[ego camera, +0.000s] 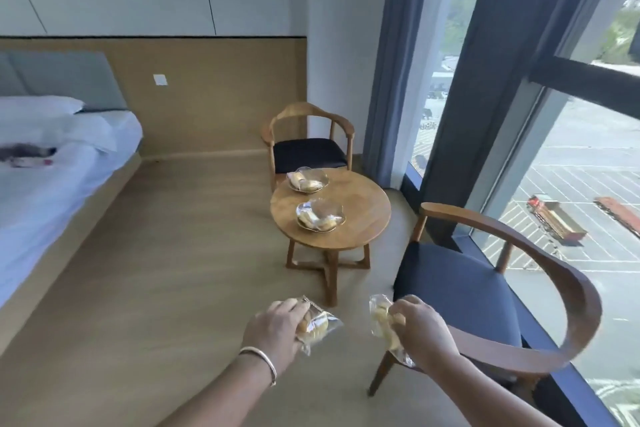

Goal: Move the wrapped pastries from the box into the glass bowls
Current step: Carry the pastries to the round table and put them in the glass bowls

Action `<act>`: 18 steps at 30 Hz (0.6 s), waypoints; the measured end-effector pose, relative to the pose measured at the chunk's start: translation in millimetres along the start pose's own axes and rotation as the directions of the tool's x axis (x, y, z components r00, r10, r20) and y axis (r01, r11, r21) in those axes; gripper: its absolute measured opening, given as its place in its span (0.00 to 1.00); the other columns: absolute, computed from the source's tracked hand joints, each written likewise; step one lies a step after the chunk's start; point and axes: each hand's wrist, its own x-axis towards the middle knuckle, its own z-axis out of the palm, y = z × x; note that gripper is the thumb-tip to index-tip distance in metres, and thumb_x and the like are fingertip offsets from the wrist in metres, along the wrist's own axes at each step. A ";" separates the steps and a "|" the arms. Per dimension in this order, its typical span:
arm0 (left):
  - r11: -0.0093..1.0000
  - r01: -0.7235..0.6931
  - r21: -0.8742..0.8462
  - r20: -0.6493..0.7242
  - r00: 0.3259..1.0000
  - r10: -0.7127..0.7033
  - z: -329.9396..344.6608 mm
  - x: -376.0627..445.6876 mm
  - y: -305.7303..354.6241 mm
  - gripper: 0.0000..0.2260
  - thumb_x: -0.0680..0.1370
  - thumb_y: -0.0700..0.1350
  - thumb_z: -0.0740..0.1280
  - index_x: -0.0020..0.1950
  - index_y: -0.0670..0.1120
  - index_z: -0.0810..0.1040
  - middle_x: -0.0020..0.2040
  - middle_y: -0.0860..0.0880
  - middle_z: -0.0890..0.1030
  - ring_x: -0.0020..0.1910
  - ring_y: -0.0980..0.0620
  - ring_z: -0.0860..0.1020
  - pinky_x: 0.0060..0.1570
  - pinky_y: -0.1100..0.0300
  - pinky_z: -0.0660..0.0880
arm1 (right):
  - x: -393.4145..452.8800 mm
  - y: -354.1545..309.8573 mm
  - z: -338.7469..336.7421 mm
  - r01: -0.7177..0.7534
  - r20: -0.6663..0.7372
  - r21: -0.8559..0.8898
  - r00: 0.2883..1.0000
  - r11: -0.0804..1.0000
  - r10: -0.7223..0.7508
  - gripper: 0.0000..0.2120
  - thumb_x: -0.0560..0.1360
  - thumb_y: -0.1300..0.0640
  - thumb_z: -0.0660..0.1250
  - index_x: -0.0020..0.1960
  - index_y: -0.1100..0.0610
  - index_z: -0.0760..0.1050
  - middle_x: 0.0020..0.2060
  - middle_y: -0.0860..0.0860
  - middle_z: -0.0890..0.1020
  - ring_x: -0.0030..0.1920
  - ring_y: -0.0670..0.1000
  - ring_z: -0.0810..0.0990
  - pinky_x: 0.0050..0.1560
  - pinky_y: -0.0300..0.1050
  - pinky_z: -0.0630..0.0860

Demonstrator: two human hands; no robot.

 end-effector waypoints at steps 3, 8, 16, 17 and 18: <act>0.998 0.061 0.007 -0.027 0.998 -0.061 -16.2 10.8 -54.6 0.29 0.72 0.52 0.69 0.71 0.58 0.63 0.68 0.59 0.69 0.65 0.53 0.69 0.57 0.54 0.73 | 40.2 -51.6 16.9 0.066 0.010 -0.014 0.998 0.998 -0.066 0.10 0.76 0.58 0.66 0.54 0.46 0.79 0.54 0.44 0.77 0.48 0.50 0.79 0.50 0.44 0.77; 0.988 0.157 0.013 -0.029 0.987 -0.156 -38.4 31.5 -126.6 0.31 0.70 0.55 0.71 0.70 0.59 0.64 0.68 0.60 0.70 0.65 0.53 0.69 0.55 0.55 0.72 | 99.5 -119.7 41.0 0.141 0.041 -0.018 0.989 0.990 -0.140 0.11 0.76 0.58 0.63 0.54 0.48 0.79 0.55 0.46 0.78 0.51 0.51 0.78 0.50 0.44 0.74; 0.973 0.228 0.028 -0.008 0.974 -0.228 -45.5 106.6 -225.3 0.33 0.70 0.57 0.71 0.72 0.58 0.63 0.69 0.59 0.69 0.66 0.53 0.68 0.59 0.56 0.70 | 215.1 -183.0 85.5 0.182 0.085 0.025 0.979 0.983 -0.184 0.10 0.76 0.56 0.63 0.54 0.48 0.78 0.54 0.46 0.80 0.50 0.52 0.77 0.43 0.43 0.69; 0.972 0.233 0.032 -0.004 0.973 -0.233 -44.1 121.4 -237.7 0.32 0.70 0.56 0.71 0.72 0.58 0.63 0.69 0.59 0.69 0.66 0.53 0.68 0.59 0.56 0.70 | 233.9 -188.4 92.6 0.182 0.091 0.032 0.979 0.983 -0.184 0.10 0.77 0.56 0.63 0.55 0.48 0.78 0.54 0.46 0.79 0.49 0.52 0.78 0.44 0.43 0.70; 0.971 0.236 0.034 0.002 0.972 -0.237 -42.7 137.2 -249.4 0.32 0.70 0.56 0.71 0.72 0.58 0.63 0.70 0.59 0.69 0.66 0.53 0.68 0.59 0.55 0.70 | 253.0 -193.4 99.6 0.184 0.097 0.039 0.978 0.982 -0.187 0.10 0.77 0.56 0.62 0.55 0.48 0.78 0.55 0.46 0.79 0.49 0.53 0.78 0.44 0.44 0.71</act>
